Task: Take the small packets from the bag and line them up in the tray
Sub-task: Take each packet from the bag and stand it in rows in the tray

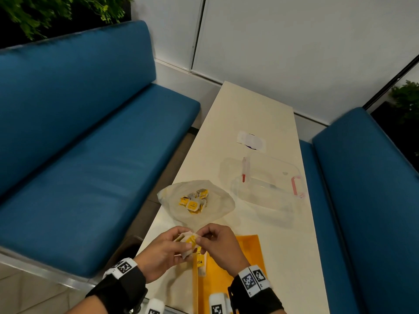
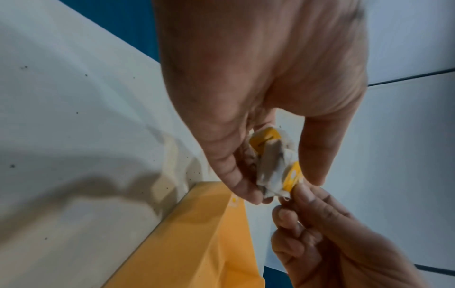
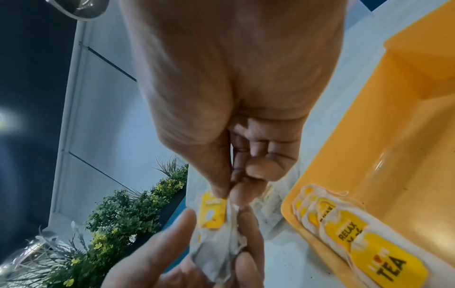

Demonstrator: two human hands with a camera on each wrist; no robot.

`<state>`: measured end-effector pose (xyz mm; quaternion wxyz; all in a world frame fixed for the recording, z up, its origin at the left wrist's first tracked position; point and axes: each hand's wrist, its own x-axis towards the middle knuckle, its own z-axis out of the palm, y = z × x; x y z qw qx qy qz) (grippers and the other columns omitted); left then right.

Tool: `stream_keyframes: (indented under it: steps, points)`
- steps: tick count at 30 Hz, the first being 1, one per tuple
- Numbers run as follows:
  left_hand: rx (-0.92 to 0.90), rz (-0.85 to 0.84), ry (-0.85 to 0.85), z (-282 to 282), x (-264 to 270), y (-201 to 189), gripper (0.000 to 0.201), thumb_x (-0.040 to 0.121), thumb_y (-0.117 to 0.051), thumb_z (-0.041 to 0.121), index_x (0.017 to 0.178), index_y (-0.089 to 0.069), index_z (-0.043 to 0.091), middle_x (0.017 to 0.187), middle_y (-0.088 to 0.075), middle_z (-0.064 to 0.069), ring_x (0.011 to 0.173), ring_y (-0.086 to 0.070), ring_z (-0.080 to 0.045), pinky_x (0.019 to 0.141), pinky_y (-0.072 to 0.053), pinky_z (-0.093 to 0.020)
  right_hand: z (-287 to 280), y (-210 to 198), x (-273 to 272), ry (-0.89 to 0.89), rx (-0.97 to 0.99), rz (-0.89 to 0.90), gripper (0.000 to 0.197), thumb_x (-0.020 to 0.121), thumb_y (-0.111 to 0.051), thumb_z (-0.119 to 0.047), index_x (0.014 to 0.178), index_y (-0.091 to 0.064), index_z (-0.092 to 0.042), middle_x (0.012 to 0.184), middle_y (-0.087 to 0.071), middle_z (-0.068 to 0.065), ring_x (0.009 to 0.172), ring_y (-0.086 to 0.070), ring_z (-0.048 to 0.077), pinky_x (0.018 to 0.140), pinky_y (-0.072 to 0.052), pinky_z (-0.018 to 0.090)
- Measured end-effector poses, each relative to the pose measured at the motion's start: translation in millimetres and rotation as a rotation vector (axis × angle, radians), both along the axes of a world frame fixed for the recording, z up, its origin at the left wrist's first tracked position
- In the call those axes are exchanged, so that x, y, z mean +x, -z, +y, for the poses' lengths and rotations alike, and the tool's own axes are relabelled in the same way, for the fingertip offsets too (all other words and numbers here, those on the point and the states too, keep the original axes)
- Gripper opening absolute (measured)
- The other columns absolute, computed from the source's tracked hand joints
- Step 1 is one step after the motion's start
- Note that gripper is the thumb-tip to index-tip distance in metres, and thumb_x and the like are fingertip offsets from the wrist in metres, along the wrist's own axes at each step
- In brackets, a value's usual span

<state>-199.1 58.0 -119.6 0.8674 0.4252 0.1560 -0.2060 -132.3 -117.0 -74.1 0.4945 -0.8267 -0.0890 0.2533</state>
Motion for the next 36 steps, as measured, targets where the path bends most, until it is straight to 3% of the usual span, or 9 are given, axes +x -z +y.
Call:
stream_keyframes:
  steps: [5,9,15,19,23,27,30,33,36]
  points:
    - [0.0,0.012,-0.056,1,0,1,0.061,0.063,-0.088,0.006,0.117,-0.06,0.0,0.108,-0.069,-0.023,0.102,-0.069,-0.036,0.081,-0.059,-0.04,2,-1,1,0.041,0.04,0.038,0.006,0.087,-0.07,-0.008,0.093,-0.071,-0.01,0.076,-0.068,-0.002,0.067,-0.072,0.016,0.056,-0.052,0.027]
    - [0.077,-0.01,-0.124,-1,3,4,0.05,0.073,-0.079,-0.007,0.118,-0.059,-0.001,0.094,-0.07,-0.019,0.083,-0.07,-0.026,0.076,-0.06,-0.036,4,-1,-2,0.093,0.086,0.11,0.015,0.082,-0.078,-0.014,0.094,-0.07,-0.011,0.076,-0.062,-0.004,0.066,-0.066,0.015,0.053,-0.048,0.026]
    - [0.262,-0.09,-0.089,-6,9,1,0.049,0.062,-0.082,-0.002,0.106,-0.061,-0.006,0.09,-0.068,-0.018,0.082,-0.065,-0.027,0.07,-0.056,-0.034,11,4,-5,0.096,0.093,0.093,0.016,0.078,-0.081,-0.018,0.082,-0.071,-0.007,0.07,-0.066,-0.001,0.065,-0.06,0.009,0.055,-0.046,0.021]
    - [0.318,-0.102,-0.106,-11,11,0,0.048,0.051,-0.083,0.002,0.094,-0.061,0.002,0.08,-0.064,-0.012,0.076,-0.06,-0.024,0.068,-0.053,-0.034,16,10,-4,0.103,0.061,0.048,0.014,0.075,-0.081,-0.016,0.08,-0.07,-0.009,0.072,-0.068,0.0,0.068,-0.062,0.009,0.06,-0.051,0.023]
    - [0.226,-0.06,-0.097,-7,9,-2,0.05,0.06,-0.079,0.001,0.106,-0.062,-0.005,0.092,-0.069,-0.019,0.085,-0.067,-0.027,0.076,-0.057,-0.036,13,9,-2,0.141,0.062,0.038,0.014,0.078,-0.079,-0.011,0.086,-0.068,-0.007,0.074,-0.068,0.005,0.067,-0.064,0.012,0.054,-0.047,0.02]
    - [0.18,-0.009,-0.063,0,5,0,0.062,0.066,-0.085,0.017,0.119,-0.062,-0.007,0.113,-0.072,-0.028,0.1,-0.071,-0.036,0.094,-0.055,-0.047,5,5,2,0.136,0.093,0.052,0.011,0.079,-0.079,-0.009,0.085,-0.07,-0.004,0.065,-0.066,0.001,0.06,-0.061,0.012,0.053,-0.047,0.022]
    - [0.149,0.005,-0.064,1,2,2,0.063,0.07,-0.088,0.028,0.122,-0.066,0.0,0.117,-0.072,-0.025,0.104,-0.07,-0.035,0.092,-0.054,-0.045,2,2,1,0.12,0.123,0.051,0.008,0.081,-0.078,-0.006,0.084,-0.071,-0.003,0.063,-0.065,0.0,0.059,-0.06,0.011,0.053,-0.045,0.02]
    - [0.079,0.015,-0.092,1,1,-1,0.043,0.088,-0.077,0.022,0.123,-0.065,0.001,0.12,-0.07,-0.027,0.106,-0.067,-0.037,0.087,-0.055,-0.041,1,2,0,0.123,0.142,0.072,0.009,0.081,-0.078,-0.005,0.086,-0.071,-0.001,0.067,-0.066,0.002,0.062,-0.061,0.013,0.054,-0.046,0.021]
    - [0.104,-0.006,-0.092,0,2,-2,0.043,0.091,-0.074,0.024,0.125,-0.062,-0.001,0.121,-0.07,-0.027,0.109,-0.067,-0.04,0.092,-0.054,-0.047,1,0,0,0.102,0.113,0.128,0.012,0.081,-0.076,-0.005,0.091,-0.071,-0.001,0.07,-0.067,0.005,0.063,-0.063,0.015,0.054,-0.048,0.025]
